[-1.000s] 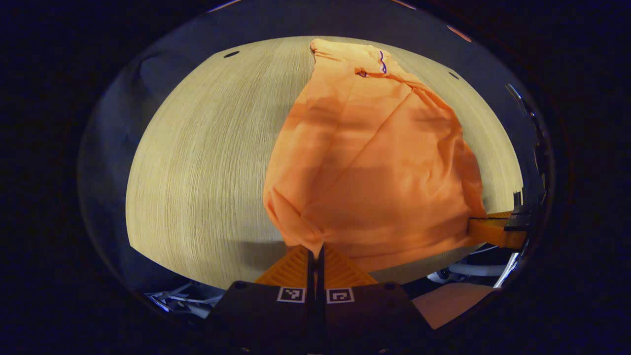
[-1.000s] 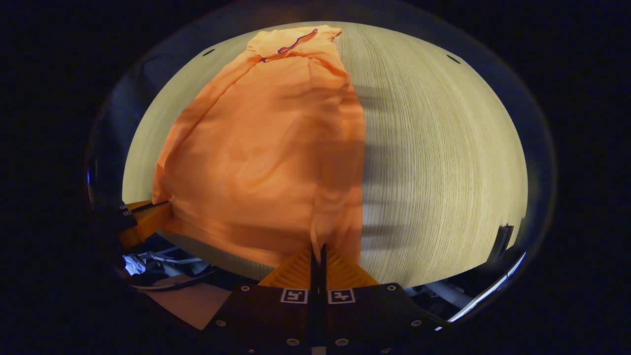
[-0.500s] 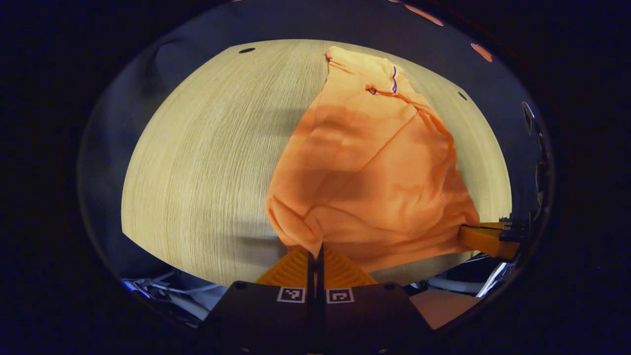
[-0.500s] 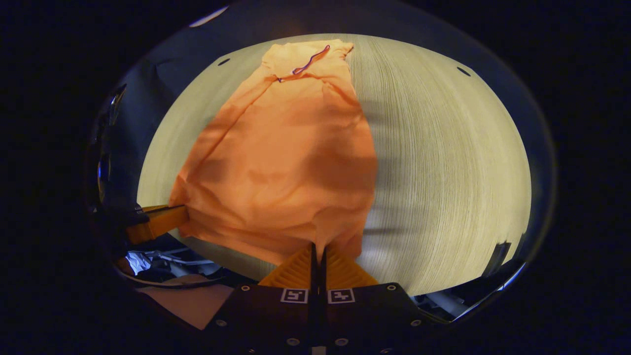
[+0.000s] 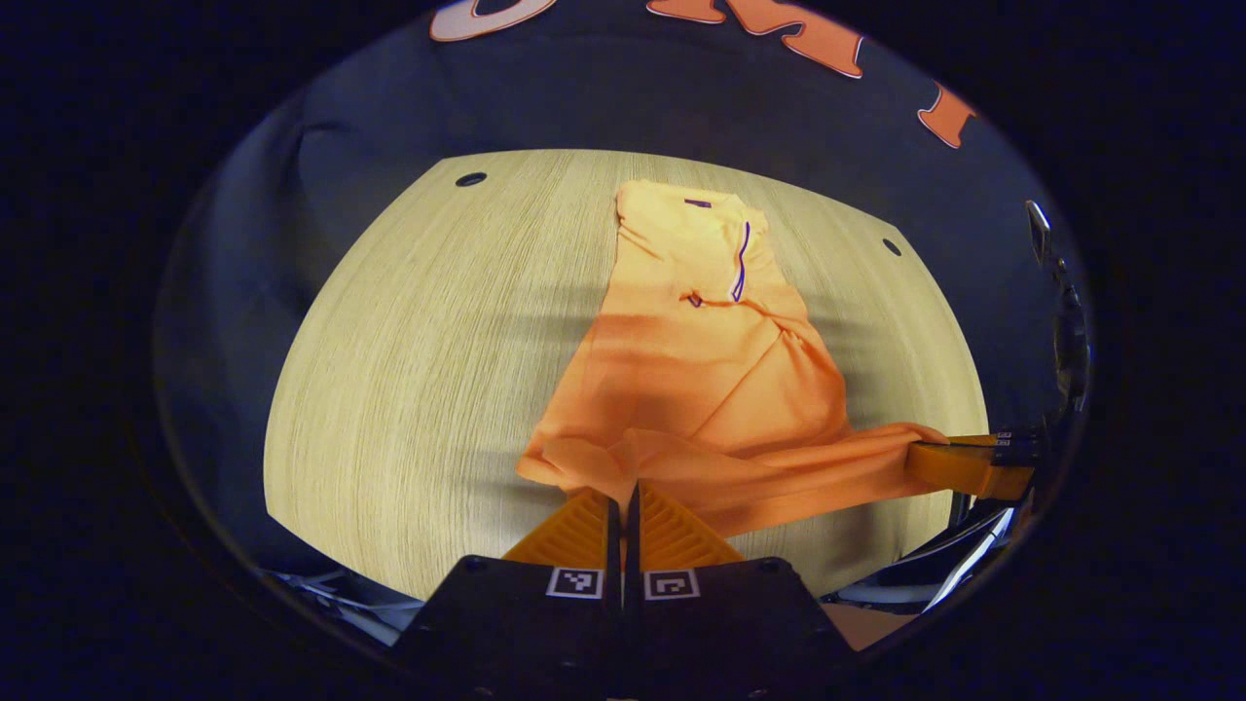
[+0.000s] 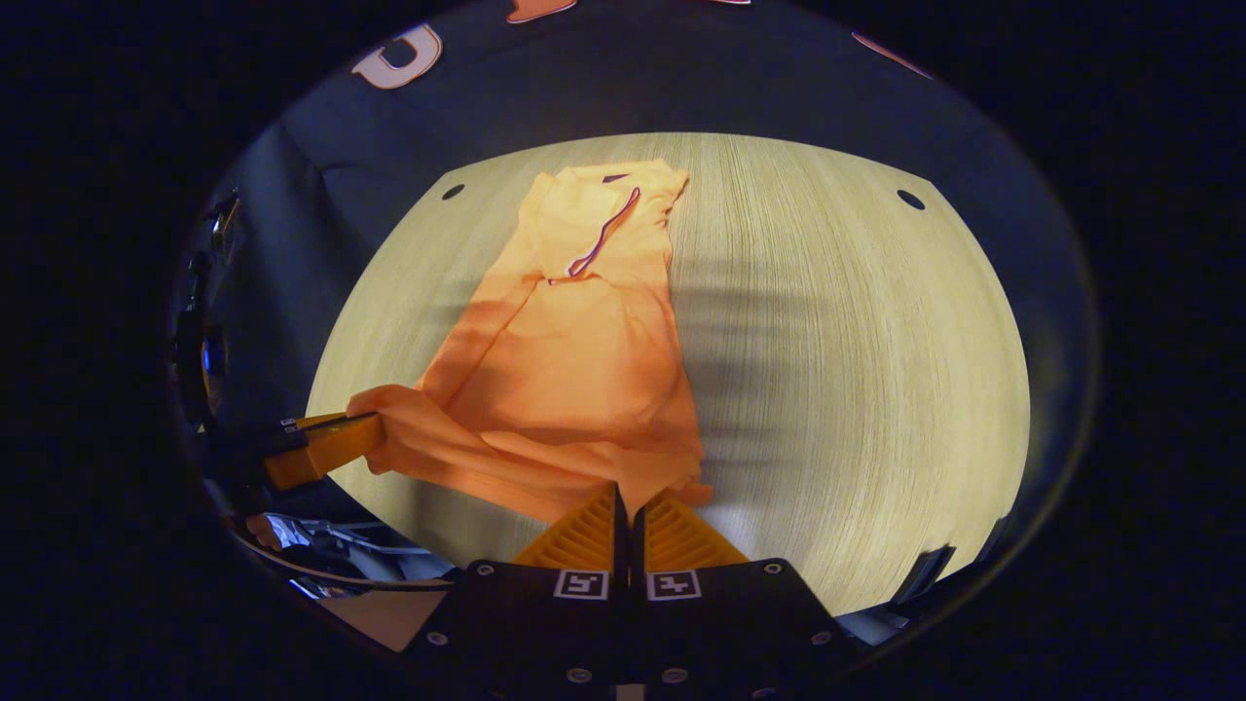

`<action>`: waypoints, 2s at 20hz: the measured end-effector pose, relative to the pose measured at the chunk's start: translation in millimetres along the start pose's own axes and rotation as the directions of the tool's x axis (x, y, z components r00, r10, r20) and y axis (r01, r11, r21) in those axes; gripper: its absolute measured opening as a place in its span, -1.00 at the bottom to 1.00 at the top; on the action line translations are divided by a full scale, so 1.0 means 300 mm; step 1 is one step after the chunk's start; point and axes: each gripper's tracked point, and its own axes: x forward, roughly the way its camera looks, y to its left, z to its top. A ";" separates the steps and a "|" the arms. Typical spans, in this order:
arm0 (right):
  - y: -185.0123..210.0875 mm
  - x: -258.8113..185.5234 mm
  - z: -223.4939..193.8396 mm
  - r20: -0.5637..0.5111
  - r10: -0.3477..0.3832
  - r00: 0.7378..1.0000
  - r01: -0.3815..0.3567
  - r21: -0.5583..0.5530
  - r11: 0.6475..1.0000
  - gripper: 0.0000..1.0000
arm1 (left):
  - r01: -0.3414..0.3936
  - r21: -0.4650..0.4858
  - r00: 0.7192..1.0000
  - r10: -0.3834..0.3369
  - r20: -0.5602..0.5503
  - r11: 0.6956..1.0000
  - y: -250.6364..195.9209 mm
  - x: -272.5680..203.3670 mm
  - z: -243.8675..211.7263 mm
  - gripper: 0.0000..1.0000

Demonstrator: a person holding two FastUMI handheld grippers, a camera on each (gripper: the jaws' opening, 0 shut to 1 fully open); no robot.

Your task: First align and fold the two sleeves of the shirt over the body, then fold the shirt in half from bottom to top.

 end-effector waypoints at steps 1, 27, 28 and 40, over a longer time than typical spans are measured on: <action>-0.002 -0.005 0.042 0.017 0.002 1.000 -0.002 0.014 1.000 -1.00 | 0.002 0.004 1.000 -0.002 0.015 1.000 -0.003 0.004 0.041 -0.98; -0.159 0.346 0.992 0.202 -0.099 0.974 0.060 0.190 0.980 -1.00 | 0.002 0.130 0.990 -0.020 0.138 0.992 0.037 0.530 0.991 -0.98; -0.164 0.363 1.002 0.198 -0.092 0.976 0.051 0.203 0.978 -1.00 | -0.007 0.128 0.993 -0.008 0.122 0.992 0.047 0.565 0.988 -0.98; -0.264 0.428 1.026 0.232 -0.204 0.951 0.156 0.208 0.966 0.03 | 0.036 0.079 0.994 -0.044 0.103 0.996 0.031 0.680 0.960 0.98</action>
